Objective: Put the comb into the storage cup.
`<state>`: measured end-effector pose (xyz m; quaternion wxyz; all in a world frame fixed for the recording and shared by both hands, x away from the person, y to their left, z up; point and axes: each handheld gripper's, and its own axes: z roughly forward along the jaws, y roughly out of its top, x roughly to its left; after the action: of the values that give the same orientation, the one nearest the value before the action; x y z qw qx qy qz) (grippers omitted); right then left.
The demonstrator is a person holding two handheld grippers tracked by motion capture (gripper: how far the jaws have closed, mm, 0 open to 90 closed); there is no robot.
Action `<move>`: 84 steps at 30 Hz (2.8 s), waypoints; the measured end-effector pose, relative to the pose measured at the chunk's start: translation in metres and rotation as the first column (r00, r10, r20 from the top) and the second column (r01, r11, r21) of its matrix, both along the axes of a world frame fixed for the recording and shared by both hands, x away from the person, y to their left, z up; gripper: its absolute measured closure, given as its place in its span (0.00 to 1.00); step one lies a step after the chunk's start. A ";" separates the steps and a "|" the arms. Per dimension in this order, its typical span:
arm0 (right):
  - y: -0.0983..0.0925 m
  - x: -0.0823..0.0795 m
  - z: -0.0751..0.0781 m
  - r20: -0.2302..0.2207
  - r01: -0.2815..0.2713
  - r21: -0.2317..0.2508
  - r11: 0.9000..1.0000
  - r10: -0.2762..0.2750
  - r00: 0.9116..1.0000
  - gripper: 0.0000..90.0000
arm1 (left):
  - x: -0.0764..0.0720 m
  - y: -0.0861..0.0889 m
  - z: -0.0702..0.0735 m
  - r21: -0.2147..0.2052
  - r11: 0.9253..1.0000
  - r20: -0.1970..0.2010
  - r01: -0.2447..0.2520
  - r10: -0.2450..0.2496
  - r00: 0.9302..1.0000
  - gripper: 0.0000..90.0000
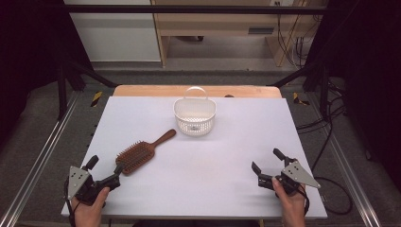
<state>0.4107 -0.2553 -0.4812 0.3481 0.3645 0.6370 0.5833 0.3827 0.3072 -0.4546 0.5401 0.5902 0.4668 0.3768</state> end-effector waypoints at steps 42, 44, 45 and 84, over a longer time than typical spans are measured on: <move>-0.001 0.002 0.006 -0.009 0.017 0.019 1.000 -0.016 1.000 0.06 | 0.144 -0.092 0.046 0.005 1.000 -0.360 0.008 -0.006 0.933 0.45; 0.000 0.002 0.006 -0.010 0.016 0.018 1.000 -0.016 1.000 0.06 | 0.150 -0.093 0.042 0.005 1.000 -0.389 0.001 0.001 0.921 0.52; 0.000 0.002 0.006 -0.011 0.016 0.016 1.000 -0.016 1.000 0.06 | 0.153 -0.094 0.041 0.005 1.000 -0.399 -0.001 0.003 0.917 0.56; -0.005 0.003 0.005 -0.019 0.038 0.018 0.999 -0.037 0.999 0.06 | 0.170 -0.139 0.006 0.175 0.980 -0.546 -0.095 0.177 0.819 1.00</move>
<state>0.4136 -0.2600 -0.4764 0.3496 0.3850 0.6277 0.5793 0.5530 0.1685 -0.4489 0.3091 0.6758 0.6178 0.2570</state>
